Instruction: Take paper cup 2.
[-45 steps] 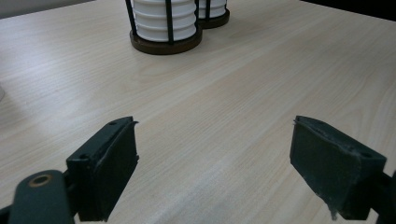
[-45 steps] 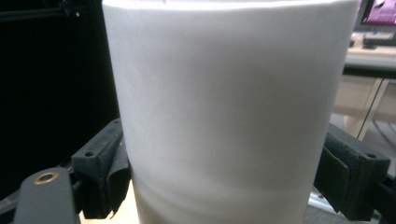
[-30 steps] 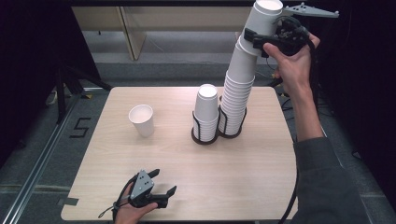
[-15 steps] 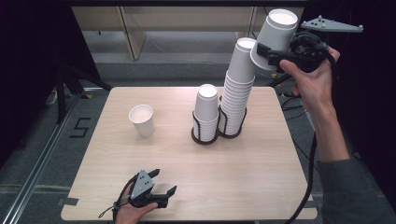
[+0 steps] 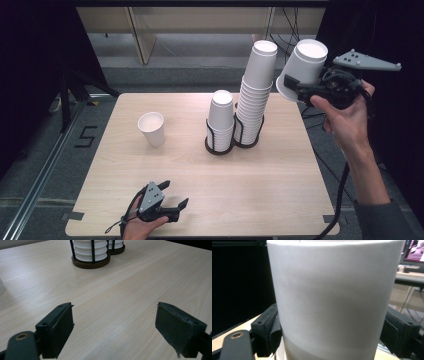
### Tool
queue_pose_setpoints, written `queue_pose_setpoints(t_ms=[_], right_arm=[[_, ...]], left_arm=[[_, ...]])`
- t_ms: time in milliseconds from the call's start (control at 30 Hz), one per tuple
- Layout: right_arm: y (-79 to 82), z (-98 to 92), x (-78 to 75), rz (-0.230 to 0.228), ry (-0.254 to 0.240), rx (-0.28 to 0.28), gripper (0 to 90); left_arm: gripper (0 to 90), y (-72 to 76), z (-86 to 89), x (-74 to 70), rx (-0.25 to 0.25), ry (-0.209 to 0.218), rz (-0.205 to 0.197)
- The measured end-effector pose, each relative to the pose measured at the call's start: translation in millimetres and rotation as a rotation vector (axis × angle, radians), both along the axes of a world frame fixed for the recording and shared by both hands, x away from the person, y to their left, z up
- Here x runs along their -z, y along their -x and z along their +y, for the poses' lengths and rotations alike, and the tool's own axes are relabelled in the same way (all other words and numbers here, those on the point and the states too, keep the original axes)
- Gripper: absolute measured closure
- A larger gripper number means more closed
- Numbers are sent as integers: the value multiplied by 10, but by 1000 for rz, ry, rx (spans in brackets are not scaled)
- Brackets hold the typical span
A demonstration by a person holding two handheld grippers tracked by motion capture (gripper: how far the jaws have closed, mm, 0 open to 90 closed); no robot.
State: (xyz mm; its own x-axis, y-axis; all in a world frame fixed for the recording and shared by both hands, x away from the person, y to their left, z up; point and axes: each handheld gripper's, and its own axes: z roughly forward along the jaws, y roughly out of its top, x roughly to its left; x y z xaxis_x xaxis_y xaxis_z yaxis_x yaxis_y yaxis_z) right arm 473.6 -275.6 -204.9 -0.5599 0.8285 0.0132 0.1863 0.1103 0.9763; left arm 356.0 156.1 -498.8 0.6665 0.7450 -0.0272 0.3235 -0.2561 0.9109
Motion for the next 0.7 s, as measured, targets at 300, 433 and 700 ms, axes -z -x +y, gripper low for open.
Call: queue_pose_setpoints(t_ms=[300,433,700], right_arm=[[217,196,530,52,-10,-83,163],[262,316,768,74,-16,-123,163],[337,593,1191,107,-26,-208,163]], left_arm=[[145,-6,9,2,-4,2,-1],[145,-4,12,0,-10,7,-1],[145,-9,17,1,-10,17,-7]])
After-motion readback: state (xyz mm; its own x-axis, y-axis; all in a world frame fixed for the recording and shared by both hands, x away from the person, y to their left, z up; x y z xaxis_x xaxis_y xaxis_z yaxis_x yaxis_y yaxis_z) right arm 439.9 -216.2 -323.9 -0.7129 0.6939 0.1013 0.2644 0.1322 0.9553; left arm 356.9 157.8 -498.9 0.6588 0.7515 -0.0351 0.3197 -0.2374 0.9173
